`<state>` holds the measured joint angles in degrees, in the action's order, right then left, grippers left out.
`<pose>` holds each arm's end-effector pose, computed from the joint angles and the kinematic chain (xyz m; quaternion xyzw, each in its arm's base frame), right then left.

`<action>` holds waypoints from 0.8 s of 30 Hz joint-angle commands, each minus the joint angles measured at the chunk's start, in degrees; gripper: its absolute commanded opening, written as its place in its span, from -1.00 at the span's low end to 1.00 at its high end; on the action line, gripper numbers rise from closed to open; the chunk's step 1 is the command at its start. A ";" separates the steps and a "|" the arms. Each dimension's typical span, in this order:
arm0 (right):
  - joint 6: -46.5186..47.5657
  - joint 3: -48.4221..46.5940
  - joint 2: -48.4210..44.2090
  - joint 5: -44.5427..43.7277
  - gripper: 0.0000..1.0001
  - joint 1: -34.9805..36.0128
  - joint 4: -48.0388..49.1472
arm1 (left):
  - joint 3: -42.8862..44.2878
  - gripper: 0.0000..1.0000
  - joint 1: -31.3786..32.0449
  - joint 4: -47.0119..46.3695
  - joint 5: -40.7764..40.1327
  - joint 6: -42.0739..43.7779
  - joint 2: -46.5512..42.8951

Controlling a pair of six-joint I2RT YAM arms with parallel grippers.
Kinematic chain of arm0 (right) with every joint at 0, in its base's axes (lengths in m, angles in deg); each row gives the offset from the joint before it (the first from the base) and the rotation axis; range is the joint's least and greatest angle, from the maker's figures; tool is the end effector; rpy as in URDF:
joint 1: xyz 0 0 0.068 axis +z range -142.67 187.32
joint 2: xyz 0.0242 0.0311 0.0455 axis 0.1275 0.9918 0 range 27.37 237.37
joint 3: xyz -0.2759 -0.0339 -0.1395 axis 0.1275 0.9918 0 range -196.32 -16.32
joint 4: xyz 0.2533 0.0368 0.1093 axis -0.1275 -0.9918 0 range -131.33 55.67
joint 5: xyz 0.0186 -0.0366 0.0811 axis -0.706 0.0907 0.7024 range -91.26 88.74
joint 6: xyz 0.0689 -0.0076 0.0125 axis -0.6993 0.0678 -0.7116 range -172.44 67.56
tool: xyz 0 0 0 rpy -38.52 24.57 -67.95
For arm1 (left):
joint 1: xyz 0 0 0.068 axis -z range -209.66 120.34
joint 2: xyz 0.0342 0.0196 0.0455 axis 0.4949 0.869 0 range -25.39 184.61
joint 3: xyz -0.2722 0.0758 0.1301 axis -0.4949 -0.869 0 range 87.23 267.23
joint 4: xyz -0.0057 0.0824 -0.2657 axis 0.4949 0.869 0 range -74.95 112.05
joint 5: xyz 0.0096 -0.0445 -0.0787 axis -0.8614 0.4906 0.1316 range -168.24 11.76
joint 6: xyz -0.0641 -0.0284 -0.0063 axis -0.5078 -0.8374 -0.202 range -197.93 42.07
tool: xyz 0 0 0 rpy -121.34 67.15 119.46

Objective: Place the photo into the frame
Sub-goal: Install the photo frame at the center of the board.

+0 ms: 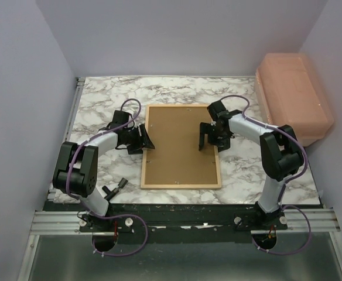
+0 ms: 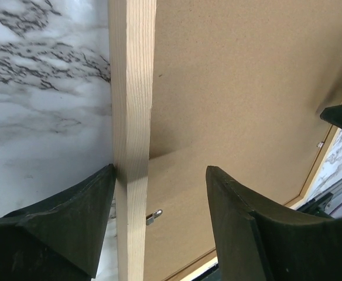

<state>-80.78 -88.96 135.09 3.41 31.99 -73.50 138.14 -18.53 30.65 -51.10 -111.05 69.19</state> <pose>0.3593 0.1701 0.1740 0.0262 0.9894 0.0972 0.1045 0.3284 -0.0914 0.1701 -0.1177 0.9320 -0.3067 0.1534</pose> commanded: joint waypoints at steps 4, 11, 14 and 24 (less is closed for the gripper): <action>-1.64 8.45 -5.94 6.60 0.83 0.82 2.39 | -6.34 0.26 5.33 0.21 5.63 -3.61 -4.61; -2.36 14.01 -10.73 7.75 0.83 0.81 1.30 | -11.58 0.25 9.82 -0.87 3.21 -7.26 -10.28; -2.28 14.86 -11.48 6.56 0.84 0.80 0.90 | -13.75 0.27 10.05 -2.52 2.48 -8.48 -12.08; -3.12 9.60 -9.67 4.26 0.97 -1.98 1.46 | -7.63 0.42 8.72 5.15 -2.89 -3.73 -10.29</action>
<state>-81.98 -75.43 124.25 4.22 31.23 -74.03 127.30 -9.32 32.09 -53.09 -116.73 57.68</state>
